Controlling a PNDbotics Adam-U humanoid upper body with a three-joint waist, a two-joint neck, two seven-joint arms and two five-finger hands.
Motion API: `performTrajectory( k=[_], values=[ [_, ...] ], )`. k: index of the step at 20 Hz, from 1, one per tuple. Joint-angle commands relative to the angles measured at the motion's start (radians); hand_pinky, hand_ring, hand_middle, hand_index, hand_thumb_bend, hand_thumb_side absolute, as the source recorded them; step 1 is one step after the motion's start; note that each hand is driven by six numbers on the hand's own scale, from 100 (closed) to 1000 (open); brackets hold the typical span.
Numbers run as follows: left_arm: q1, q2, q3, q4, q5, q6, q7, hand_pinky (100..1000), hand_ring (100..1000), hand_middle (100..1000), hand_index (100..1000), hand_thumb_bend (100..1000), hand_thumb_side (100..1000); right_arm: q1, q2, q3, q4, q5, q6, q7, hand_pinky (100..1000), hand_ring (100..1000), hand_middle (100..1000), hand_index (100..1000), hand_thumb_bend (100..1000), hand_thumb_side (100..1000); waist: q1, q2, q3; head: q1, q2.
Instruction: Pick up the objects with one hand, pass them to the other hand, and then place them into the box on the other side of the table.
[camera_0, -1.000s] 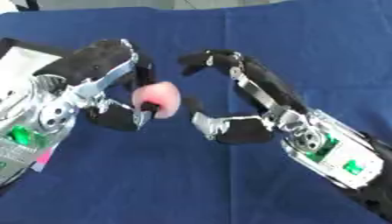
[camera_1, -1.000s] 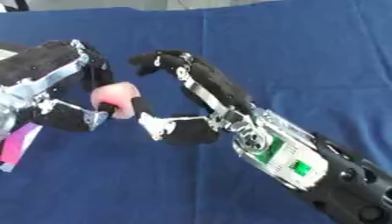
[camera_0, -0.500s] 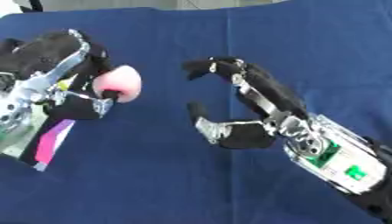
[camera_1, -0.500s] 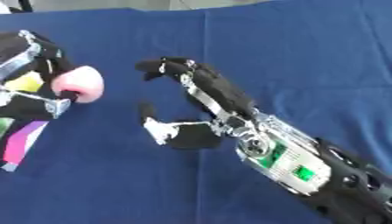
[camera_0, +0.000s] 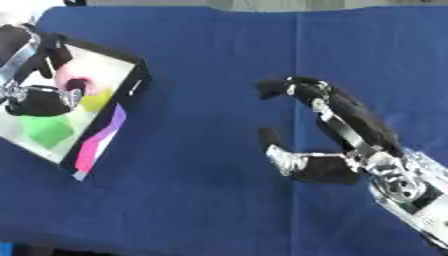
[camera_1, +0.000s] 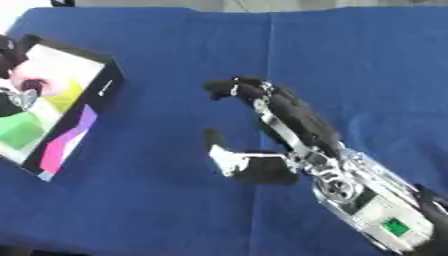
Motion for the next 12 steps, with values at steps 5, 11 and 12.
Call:
performTrajectory(
  k=[5, 11, 12],
  values=[
    [0.007, 0.026, 0.052, 0.196, 0.071, -0.101, 0.09, 722, 583, 550, 666, 100, 100, 0.068, -0.021, -0.029, -0.01, 0.096, -0.073, -0.046, 891, 803, 721, 826, 100, 423, -0.018, -0.048, -0.047, 0.125, -0.018],
    [0.008, 0.02, 0.069, 0.315, 0.017, -0.161, 0.091, 857, 815, 800, 944, 531, 669, 0.151, -0.026, -0.046, -0.01, 0.184, -0.121, -0.11, 891, 798, 711, 807, 100, 377, -0.027, -0.058, -0.09, 0.153, -0.015],
    [0.009, 0.02, 0.074, 0.329, -0.008, -0.159, 0.085, 858, 819, 804, 952, 581, 701, 0.161, -0.026, -0.048, -0.01, 0.193, -0.126, -0.12, 891, 798, 710, 808, 100, 371, -0.028, -0.059, -0.094, 0.152, -0.012]
  ],
)
